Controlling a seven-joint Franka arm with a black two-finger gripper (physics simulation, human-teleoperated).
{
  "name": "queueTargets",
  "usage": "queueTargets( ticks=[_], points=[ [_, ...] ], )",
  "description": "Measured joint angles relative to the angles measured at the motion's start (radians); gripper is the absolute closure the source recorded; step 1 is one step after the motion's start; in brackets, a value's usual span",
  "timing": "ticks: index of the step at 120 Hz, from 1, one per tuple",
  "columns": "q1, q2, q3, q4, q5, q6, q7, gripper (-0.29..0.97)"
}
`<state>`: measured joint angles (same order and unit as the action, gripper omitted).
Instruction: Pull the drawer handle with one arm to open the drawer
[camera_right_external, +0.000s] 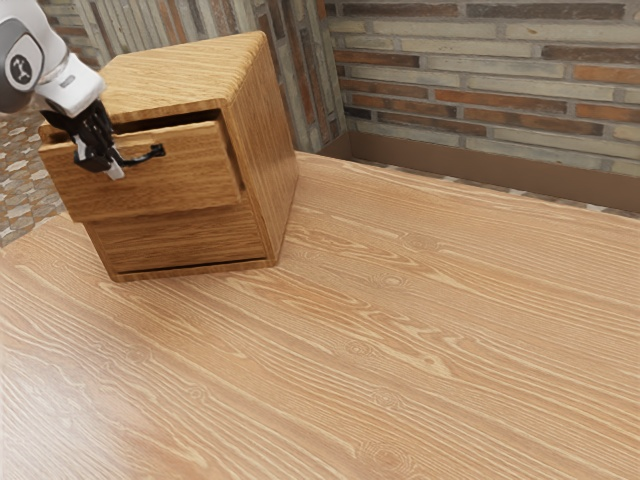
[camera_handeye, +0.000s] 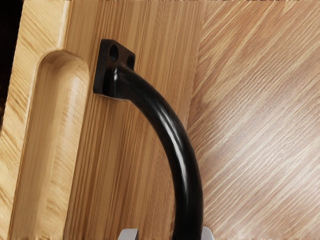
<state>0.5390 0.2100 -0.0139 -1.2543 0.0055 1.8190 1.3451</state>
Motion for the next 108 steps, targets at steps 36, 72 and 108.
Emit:
queueTargets(
  ticks=[36, 72, 108],
  points=[
    [-0.01, -0.073, 0.012, -0.082, -0.013, -0.009, 0.018, 0.67],
    [-0.003, -0.166, 0.003, -0.191, -0.025, -0.016, 0.029, 0.6],
    [-0.002, -0.243, -0.013, -0.278, -0.027, -0.02, 0.036, 0.58]
  ],
)
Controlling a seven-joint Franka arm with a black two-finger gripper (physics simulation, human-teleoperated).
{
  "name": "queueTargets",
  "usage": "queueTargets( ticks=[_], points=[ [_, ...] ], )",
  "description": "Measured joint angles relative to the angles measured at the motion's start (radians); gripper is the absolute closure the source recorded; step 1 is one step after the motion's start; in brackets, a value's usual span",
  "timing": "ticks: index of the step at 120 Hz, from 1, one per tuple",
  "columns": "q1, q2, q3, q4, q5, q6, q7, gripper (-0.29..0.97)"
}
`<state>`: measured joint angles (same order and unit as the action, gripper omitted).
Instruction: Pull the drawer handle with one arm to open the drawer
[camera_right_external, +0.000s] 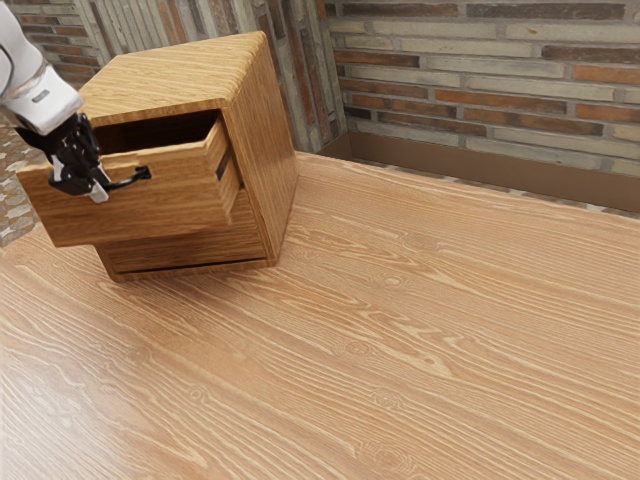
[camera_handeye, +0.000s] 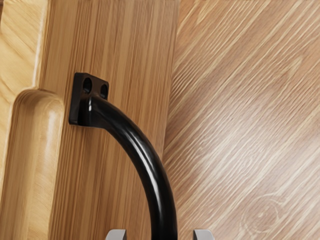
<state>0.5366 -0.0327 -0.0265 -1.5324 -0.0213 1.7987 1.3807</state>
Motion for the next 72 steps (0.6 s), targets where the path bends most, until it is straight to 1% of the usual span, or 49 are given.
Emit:
queueTargets(
  ticks=[31, 72],
  points=[
    [-0.002, -0.053, 0.0, -0.067, 0.0, 0.0, 0.005, 0.56],
    [0.003, -0.136, 0.001, -0.154, 0.0, -0.001, 0.011, 0.58]
  ],
)
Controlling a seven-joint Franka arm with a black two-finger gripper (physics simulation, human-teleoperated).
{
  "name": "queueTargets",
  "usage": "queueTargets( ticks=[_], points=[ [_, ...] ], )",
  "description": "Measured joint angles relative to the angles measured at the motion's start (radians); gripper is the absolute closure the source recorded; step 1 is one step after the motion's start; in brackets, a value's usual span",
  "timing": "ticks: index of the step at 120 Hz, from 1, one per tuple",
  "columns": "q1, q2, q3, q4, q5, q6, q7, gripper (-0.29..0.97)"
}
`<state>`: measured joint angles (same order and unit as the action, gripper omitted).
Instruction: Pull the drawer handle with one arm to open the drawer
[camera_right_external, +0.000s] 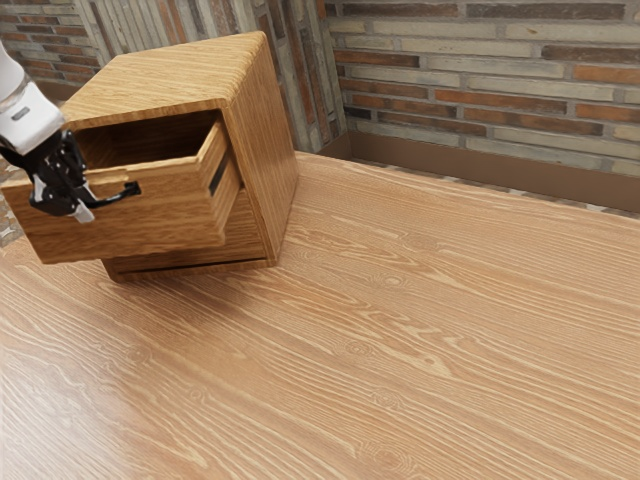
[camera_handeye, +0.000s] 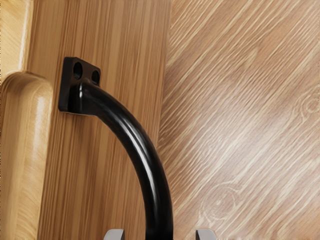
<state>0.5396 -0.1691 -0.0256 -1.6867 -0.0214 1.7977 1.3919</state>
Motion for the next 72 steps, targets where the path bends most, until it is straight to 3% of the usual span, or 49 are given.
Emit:
queueTargets(
  ticks=[72],
  points=[
    [-0.002, -0.169, 0.003, -0.157, 0.0, -0.01, 0.011, 0.6]
  ],
)
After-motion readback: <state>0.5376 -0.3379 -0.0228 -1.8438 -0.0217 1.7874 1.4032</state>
